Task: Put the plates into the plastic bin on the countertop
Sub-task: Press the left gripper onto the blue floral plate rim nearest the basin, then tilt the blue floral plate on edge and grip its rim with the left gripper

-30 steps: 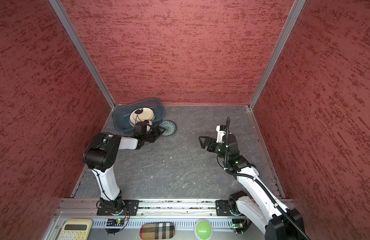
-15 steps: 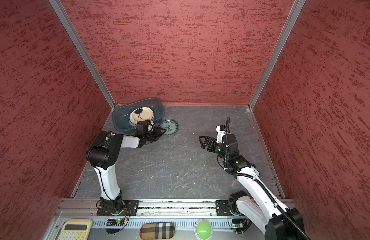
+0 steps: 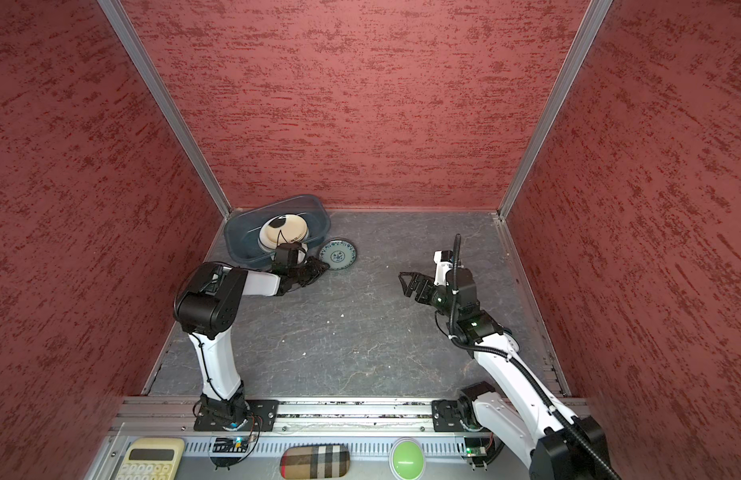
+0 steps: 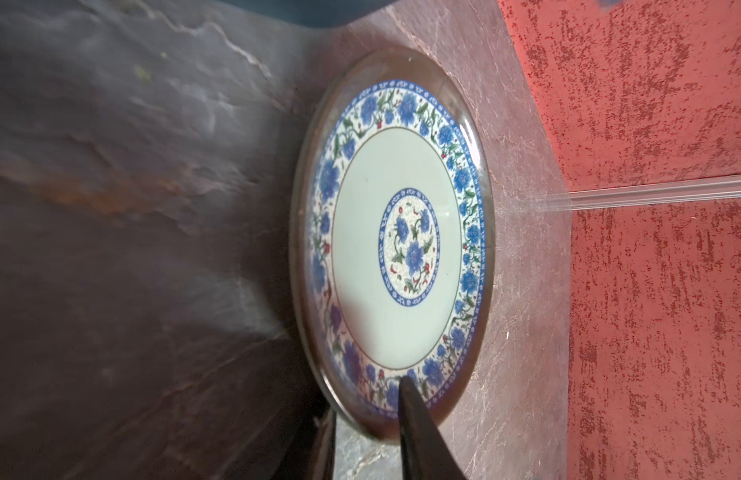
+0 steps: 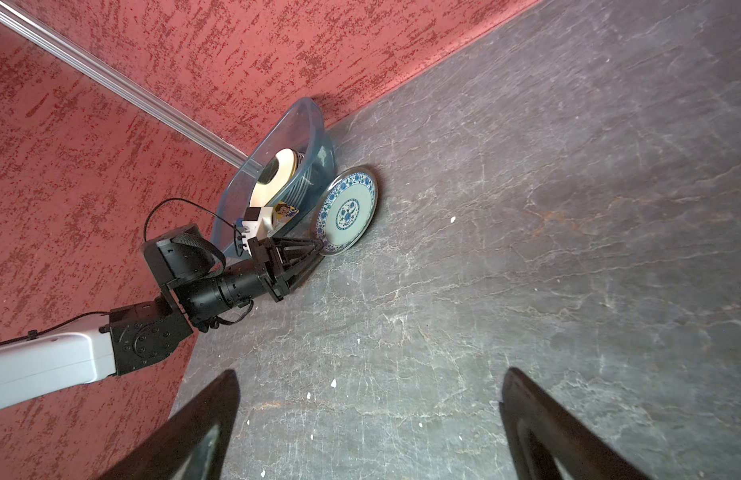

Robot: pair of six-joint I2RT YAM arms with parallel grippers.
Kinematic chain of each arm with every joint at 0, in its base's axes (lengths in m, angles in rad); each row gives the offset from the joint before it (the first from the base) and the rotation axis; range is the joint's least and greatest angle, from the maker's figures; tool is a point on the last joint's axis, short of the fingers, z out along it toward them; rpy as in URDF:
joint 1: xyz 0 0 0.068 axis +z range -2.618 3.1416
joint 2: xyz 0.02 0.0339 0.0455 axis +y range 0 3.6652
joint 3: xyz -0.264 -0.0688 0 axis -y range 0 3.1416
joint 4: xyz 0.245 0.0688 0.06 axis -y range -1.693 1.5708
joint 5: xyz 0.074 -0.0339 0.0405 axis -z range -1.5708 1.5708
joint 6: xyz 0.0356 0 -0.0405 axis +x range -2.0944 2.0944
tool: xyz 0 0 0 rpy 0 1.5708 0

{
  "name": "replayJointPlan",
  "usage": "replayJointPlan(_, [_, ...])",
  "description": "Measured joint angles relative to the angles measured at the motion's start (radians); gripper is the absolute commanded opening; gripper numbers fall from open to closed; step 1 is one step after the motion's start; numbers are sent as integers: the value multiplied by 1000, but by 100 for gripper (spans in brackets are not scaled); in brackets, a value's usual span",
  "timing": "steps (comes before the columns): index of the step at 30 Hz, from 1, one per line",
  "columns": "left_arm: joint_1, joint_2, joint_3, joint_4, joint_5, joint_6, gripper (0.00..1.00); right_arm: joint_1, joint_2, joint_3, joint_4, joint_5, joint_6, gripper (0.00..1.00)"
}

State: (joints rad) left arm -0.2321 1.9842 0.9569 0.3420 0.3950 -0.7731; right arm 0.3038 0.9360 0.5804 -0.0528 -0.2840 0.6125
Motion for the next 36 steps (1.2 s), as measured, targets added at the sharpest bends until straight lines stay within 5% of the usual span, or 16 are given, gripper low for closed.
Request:
replayJointPlan(20, [-15, 5, 14, -24, -29, -81, 22, -2, 0, 0, 0, -5, 0, 99])
replayJointPlan(36, [-33, 25, 50, -58, -32, -174, 5, -2, 22, 0, -3, -34, -29, 99])
